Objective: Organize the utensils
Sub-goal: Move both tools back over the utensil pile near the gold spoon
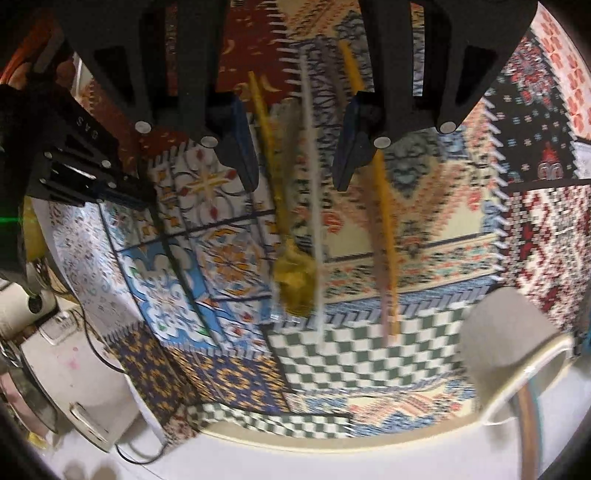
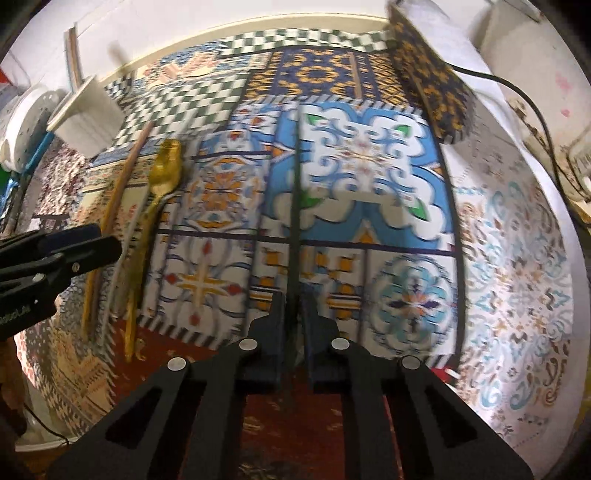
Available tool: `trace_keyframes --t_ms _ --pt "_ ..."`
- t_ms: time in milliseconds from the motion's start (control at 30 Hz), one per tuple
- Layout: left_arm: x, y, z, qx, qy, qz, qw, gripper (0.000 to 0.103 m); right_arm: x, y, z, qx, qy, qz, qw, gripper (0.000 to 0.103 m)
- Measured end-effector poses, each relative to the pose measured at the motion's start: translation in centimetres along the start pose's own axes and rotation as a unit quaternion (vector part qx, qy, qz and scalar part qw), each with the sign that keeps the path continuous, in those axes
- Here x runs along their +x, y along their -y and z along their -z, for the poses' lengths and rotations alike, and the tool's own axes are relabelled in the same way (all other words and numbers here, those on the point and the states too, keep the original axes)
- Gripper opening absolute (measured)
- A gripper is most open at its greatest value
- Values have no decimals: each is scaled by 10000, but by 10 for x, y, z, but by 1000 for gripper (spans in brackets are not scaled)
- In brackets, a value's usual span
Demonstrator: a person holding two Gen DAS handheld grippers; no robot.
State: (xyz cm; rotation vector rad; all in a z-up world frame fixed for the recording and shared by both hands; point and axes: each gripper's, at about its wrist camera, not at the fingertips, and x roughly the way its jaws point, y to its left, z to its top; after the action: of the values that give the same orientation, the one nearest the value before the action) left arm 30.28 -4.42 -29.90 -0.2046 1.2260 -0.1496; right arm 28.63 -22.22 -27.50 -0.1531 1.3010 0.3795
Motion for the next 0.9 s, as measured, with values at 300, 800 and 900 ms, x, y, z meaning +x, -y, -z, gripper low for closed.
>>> trace_keyframes --t_ms 300,800,900 --pt "20 3 -18 -52 -8 30 10000 41 -13 20 -13 127 -57 -474 9988 11" --pt "23 -5 -48 -494 -14 266 9984 41 4 6 -44 140 34 -571 9983 29" --pt "16 -1 -40 -497 -49 418 9979 39 7 8 -47 205 14 -609 9979 29"
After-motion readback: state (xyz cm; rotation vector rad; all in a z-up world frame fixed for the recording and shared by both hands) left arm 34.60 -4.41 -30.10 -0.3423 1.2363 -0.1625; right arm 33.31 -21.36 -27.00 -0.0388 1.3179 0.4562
